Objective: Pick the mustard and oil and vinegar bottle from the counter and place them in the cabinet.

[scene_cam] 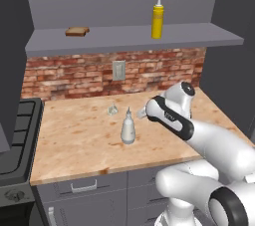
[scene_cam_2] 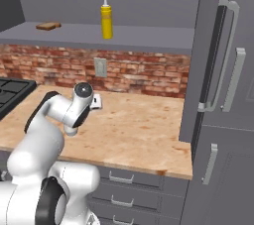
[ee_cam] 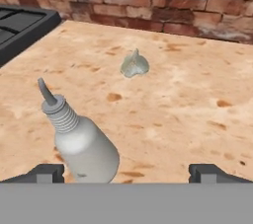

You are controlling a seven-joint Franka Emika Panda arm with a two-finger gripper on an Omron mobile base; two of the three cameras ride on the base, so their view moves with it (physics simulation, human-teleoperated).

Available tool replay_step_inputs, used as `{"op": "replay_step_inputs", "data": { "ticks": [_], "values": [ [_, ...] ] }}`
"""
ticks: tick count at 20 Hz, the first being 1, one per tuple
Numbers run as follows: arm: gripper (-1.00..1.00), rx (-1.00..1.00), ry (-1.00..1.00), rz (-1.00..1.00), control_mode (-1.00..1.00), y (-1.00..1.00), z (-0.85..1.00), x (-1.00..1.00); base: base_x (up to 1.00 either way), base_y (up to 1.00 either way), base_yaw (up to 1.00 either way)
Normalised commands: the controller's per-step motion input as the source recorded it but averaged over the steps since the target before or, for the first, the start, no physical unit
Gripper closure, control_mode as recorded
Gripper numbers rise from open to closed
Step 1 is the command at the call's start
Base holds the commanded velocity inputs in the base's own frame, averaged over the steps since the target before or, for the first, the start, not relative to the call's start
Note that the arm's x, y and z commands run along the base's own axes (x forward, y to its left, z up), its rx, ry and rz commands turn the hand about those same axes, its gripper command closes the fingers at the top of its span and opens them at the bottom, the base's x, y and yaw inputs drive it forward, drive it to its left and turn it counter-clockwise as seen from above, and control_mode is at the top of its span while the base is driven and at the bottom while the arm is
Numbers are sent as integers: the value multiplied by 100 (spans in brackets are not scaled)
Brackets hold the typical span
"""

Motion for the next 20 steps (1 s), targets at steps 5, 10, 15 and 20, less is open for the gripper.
{"op": "replay_step_inputs", "data": {
  "ticks": [5,10,15,20],
  "values": [
    [-100,0,8,7,-100,23,-23,0,0,0,0],
    [-100,0,12,4,-100,28,-19,0,0,0,0],
    [-100,0,5,2,-100,25,-1,0,0,0,0],
    [-100,0,2,1,-100,19,0,0,0,0,0]
  ]
}}
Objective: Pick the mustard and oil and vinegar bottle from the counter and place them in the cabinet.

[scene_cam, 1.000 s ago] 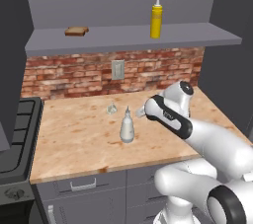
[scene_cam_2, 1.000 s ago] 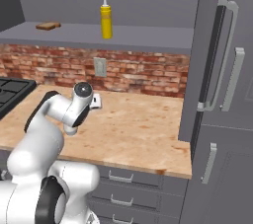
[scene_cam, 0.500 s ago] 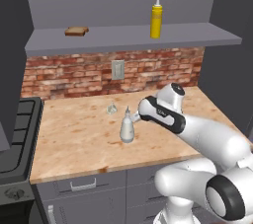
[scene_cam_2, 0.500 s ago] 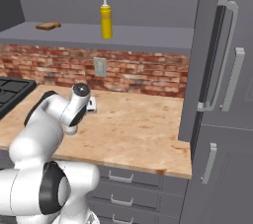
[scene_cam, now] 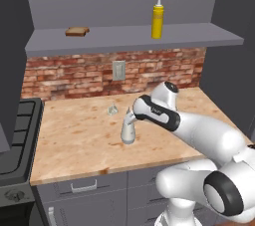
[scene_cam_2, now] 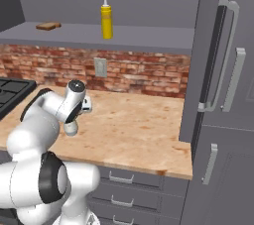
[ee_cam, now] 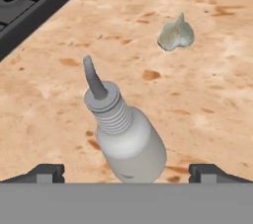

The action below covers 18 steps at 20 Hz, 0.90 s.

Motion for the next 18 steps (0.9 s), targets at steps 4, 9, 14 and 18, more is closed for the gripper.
{"op": "replay_step_inputs", "data": {
  "ticks": [4,9,14,18],
  "values": [
    [-100,0,0,3,-100,16,0,0,0,0,0],
    [-100,0,0,4,-100,9,0,0,0,0,0],
    [-100,-2,0,5,-100,2,0,0,0,0,0],
    [-100,-3,0,4,-100,0,0,0,0,0,0]
  ]
}}
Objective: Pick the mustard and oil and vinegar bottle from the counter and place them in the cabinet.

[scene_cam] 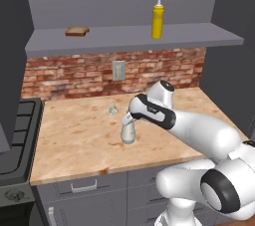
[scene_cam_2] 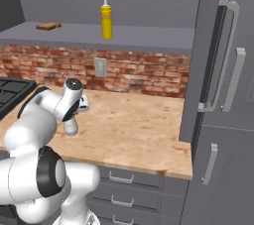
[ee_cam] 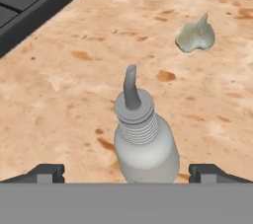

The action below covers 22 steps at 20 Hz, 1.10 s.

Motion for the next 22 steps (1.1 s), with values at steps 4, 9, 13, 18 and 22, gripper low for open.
{"op": "replay_step_inputs", "data": {
  "ticks": [4,9,13,18,22],
  "values": [
    [-100,-2,0,3,-100,0,0,0,0,0,0],
    [-100,0,0,2,-100,0,-2,2,0,0,0],
    [-100,0,0,1,-100,0,-5,10,0,0,0],
    [-100,0,0,0,-100,1,-21,18,0,0,0],
    [-100,0,0,0,-100,3,-19,20,0,0,0]
  ]
}}
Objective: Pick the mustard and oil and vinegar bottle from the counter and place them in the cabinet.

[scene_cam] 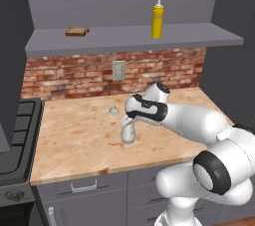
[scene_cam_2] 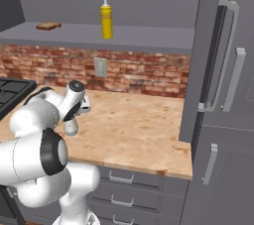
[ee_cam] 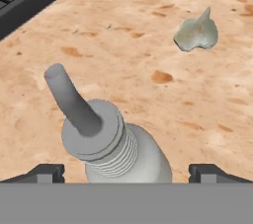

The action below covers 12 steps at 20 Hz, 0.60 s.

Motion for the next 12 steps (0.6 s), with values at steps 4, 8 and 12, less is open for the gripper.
{"op": "replay_step_inputs", "data": {
  "ticks": [4,8,12],
  "values": [
    [-100,0,0,0,-100,3,-13,18,0,0,0],
    [-100,0,0,0,-100,3,-11,25,0,0,0],
    [100,0,0,0,-100,8,-15,32,0,0,0]
  ]
}}
